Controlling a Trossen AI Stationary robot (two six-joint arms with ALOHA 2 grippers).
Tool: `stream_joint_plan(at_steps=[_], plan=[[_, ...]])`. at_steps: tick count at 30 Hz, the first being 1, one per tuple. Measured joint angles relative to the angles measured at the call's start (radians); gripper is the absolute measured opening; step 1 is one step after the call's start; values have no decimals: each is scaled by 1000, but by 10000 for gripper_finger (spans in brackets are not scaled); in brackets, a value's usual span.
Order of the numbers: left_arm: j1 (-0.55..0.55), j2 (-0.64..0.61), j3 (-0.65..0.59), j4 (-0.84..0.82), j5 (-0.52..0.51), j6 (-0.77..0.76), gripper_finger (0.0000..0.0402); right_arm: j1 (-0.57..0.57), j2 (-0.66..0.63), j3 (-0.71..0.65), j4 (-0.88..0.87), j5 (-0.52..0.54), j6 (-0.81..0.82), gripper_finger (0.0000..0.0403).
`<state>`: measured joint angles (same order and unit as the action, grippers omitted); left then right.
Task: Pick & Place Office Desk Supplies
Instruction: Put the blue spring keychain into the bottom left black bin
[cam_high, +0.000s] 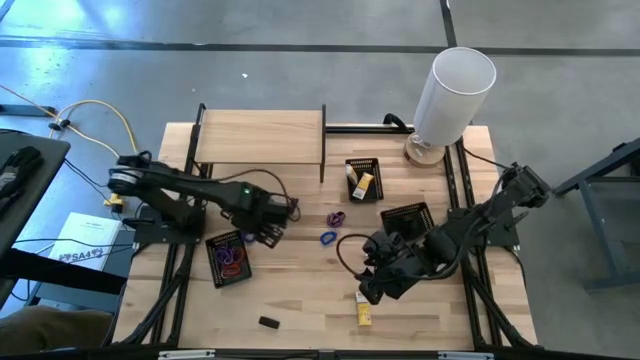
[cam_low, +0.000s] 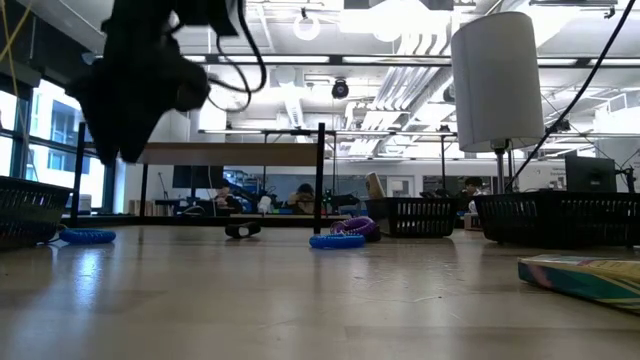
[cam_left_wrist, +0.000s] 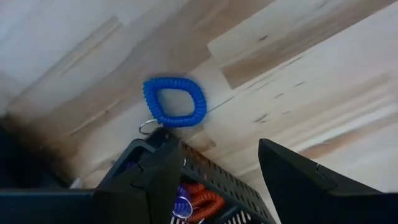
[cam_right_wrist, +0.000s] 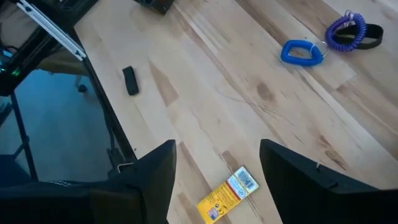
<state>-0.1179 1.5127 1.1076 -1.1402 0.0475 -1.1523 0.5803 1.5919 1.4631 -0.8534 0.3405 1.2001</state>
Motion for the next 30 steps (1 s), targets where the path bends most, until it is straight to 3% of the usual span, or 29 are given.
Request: stream_joint_plan(at_steps=[12,30], plan=[[41,154,0,55,45,157,207,1,5,0,5,0,-19,220],[40,169,-119,184,71,145,207,8,5,0,17,-2,-53,220]])
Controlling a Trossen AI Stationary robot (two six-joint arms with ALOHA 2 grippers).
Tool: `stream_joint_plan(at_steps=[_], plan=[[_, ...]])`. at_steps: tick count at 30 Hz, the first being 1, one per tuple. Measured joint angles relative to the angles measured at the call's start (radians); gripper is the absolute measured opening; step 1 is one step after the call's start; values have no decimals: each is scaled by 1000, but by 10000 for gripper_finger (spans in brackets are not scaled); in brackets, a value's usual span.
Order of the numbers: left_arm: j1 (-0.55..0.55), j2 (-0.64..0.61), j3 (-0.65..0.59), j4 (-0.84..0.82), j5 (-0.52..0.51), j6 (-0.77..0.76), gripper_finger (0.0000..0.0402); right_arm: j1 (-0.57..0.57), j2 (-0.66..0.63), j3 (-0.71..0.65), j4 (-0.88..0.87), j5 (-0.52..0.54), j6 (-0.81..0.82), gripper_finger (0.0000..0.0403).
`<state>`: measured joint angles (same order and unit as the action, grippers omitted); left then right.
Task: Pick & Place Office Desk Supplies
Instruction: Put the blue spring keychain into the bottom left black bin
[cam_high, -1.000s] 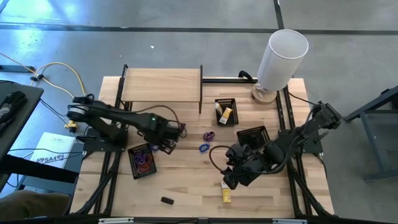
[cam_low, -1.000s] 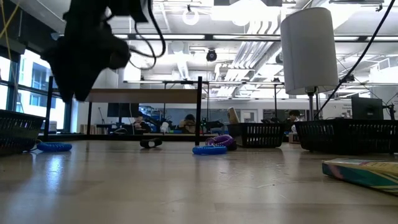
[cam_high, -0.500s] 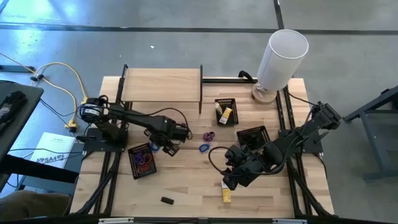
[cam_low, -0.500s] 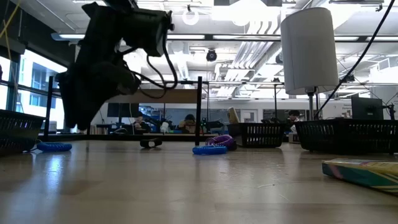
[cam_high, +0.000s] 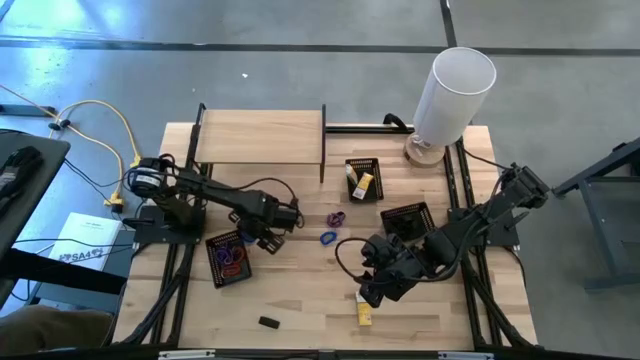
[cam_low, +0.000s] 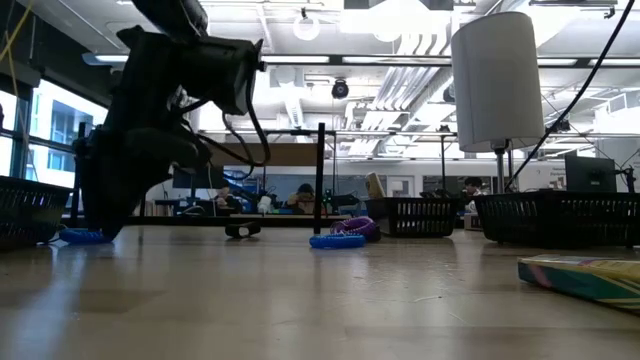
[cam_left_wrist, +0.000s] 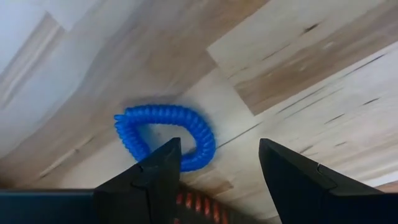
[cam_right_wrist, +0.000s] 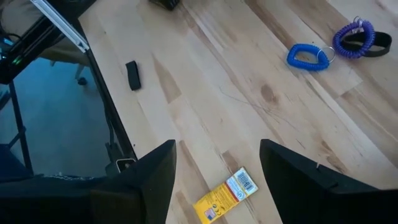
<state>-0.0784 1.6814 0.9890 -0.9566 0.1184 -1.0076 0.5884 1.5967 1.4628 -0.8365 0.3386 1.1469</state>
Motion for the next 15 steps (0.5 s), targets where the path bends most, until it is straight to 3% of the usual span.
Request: stream_joint_plan(at_steps=[15], plan=[[0,14,-31,88,-17,-15,207,0,-1,0,9,-1,-27,220]])
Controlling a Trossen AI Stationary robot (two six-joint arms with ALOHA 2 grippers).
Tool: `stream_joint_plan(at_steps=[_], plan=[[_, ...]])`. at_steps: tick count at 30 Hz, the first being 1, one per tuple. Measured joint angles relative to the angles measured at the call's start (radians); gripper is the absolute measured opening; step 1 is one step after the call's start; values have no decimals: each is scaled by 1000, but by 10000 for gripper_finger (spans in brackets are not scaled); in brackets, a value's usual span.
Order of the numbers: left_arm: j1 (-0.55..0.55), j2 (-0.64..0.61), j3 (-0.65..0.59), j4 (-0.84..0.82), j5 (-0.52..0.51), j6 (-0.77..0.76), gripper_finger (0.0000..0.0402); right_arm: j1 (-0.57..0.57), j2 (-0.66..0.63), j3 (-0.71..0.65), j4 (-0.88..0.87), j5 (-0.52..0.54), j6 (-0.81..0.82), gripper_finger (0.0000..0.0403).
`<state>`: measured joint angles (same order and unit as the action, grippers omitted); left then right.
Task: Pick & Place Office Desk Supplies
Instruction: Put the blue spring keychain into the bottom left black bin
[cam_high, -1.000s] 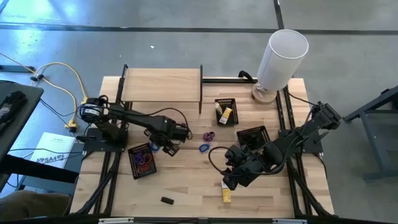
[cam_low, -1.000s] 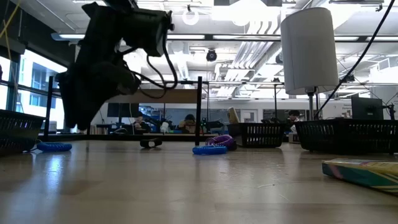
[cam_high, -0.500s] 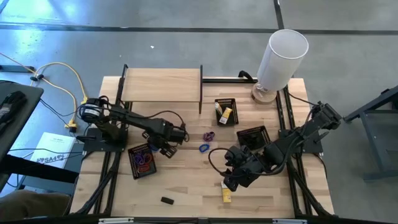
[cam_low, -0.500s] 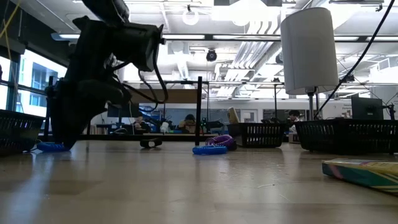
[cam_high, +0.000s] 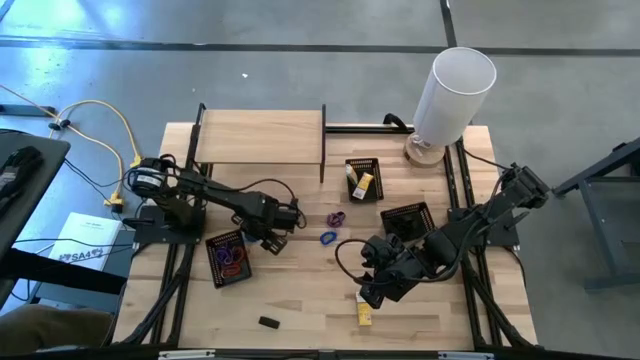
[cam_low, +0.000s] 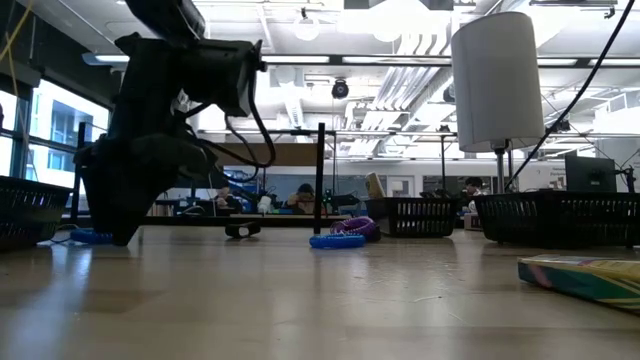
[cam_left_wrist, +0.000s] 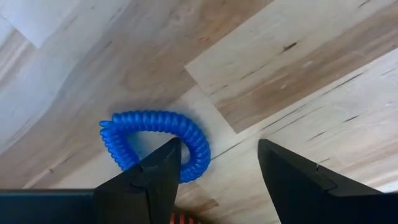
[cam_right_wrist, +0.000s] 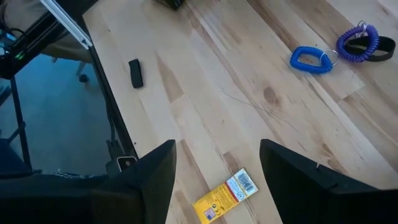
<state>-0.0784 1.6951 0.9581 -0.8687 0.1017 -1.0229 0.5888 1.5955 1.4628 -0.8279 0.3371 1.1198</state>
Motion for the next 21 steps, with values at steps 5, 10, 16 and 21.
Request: stream_joint_plan(at_steps=[5,10,16,21], plan=[[0,-2,-21,28,0,7,207,0,0,0,3,-3,-18,220],[0,-1,-24,30,-7,3,206,0,0,0,6,-6,-25,220],[-1,1,-25,35,-18,-2,167,0,0,0,8,-7,-26,220],[-1,1,-25,35,-27,34,92,0,0,0,10,-7,-26,220]])
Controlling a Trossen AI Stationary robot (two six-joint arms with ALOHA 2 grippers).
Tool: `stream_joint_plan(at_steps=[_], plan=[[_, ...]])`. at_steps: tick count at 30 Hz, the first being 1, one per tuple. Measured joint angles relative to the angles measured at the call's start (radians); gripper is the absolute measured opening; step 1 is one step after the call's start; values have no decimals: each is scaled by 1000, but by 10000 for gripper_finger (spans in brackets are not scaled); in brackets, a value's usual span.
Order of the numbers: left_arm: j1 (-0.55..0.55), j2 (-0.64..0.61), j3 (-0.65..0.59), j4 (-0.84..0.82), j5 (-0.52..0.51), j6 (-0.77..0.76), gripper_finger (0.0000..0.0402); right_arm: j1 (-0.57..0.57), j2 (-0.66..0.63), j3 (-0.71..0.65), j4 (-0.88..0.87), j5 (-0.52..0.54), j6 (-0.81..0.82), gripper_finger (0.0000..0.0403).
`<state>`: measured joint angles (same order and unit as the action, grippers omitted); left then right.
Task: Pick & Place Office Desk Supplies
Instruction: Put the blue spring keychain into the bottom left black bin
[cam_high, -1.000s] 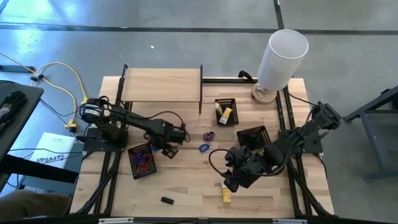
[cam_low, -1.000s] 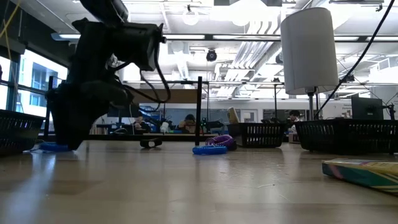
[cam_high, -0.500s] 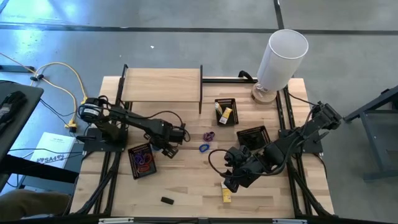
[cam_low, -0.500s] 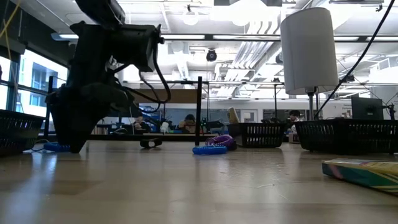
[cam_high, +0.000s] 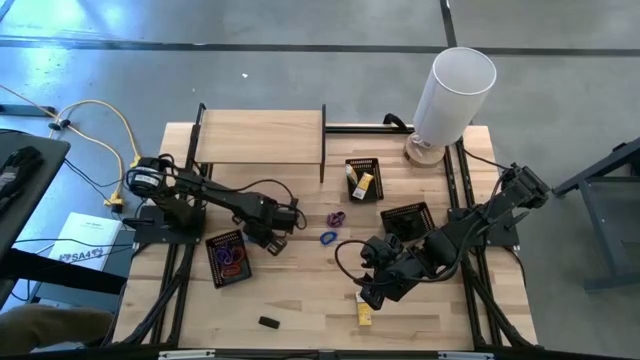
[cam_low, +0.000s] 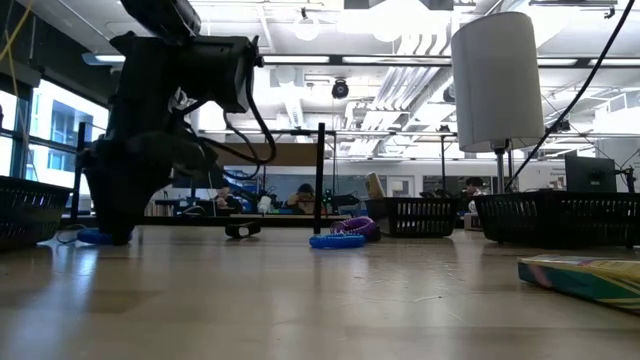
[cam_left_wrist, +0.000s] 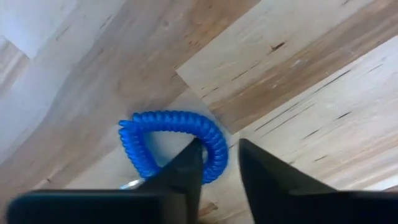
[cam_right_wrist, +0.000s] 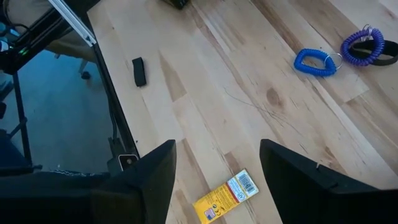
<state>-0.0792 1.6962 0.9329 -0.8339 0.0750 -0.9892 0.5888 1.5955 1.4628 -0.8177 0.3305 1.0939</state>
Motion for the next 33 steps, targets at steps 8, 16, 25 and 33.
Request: stream_joint_plan(at_steps=[8,16,25,33], plan=[[0,1,-1,-15,-26,104,9,0,0,0,15,4,-1,220],[-23,-67,57,-156,-90,143,3,0,0,0,32,8,-2,220],[-172,-181,286,-452,-130,113,2,0,0,0,65,12,-28,220],[-425,-264,385,-541,-107,67,2,0,0,0,122,23,-56,220]])
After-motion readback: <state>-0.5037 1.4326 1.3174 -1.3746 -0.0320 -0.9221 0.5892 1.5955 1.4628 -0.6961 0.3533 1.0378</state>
